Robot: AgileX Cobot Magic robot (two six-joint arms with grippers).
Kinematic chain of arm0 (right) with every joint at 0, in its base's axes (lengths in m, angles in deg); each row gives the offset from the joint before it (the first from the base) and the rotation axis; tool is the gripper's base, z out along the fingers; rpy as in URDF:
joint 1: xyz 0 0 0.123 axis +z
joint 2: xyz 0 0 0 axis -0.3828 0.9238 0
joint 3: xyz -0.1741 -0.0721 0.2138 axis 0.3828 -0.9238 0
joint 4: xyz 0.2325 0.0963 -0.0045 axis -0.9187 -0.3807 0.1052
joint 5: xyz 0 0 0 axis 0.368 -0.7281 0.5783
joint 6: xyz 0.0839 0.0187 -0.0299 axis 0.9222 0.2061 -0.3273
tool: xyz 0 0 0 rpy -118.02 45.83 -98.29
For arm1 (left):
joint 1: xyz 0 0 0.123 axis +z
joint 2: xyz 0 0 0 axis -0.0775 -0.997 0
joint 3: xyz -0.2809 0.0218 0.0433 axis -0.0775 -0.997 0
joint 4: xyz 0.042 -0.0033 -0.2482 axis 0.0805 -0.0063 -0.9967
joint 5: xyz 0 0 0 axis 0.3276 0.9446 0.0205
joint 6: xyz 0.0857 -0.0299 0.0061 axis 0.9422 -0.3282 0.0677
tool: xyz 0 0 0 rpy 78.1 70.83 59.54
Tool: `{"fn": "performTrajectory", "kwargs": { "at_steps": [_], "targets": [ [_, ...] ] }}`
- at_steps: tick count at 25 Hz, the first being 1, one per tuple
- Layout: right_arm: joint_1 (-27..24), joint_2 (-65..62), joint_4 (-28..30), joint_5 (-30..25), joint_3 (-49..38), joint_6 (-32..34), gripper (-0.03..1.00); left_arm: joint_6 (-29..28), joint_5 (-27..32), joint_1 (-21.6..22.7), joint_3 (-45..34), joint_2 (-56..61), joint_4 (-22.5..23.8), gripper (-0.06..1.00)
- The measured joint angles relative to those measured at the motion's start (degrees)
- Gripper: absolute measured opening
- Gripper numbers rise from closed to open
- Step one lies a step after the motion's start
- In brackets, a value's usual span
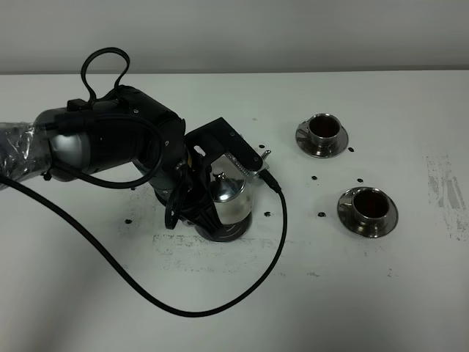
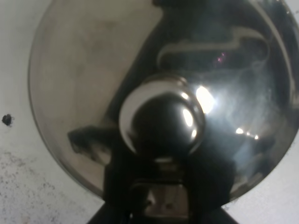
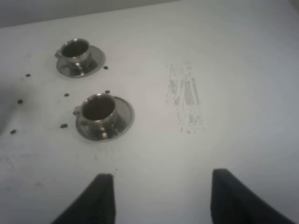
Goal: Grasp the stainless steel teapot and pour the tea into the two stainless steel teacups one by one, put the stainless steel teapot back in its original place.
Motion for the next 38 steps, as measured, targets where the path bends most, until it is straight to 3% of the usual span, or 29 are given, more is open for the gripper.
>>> {"fn": "performTrajectory", "kwargs": {
  "at_steps": [32, 34, 38],
  "targets": [
    [0.0, 0.0, 0.0, 0.0, 0.0, 0.0, 0.45, -0.1, -2.1, 0.5, -1.5, -2.8, -0.6, 0.19],
    [0.0, 0.0, 0.0, 0.0, 0.0, 0.0, 0.45, -0.1, -1.7, 0.5, -1.5, -2.8, -0.6, 0.22],
    [0.0, 0.0, 0.0, 0.0, 0.0, 0.0, 0.45, -0.1, -1.2, 0.5, -1.5, -2.8, -0.6, 0.42]
  ]
}}
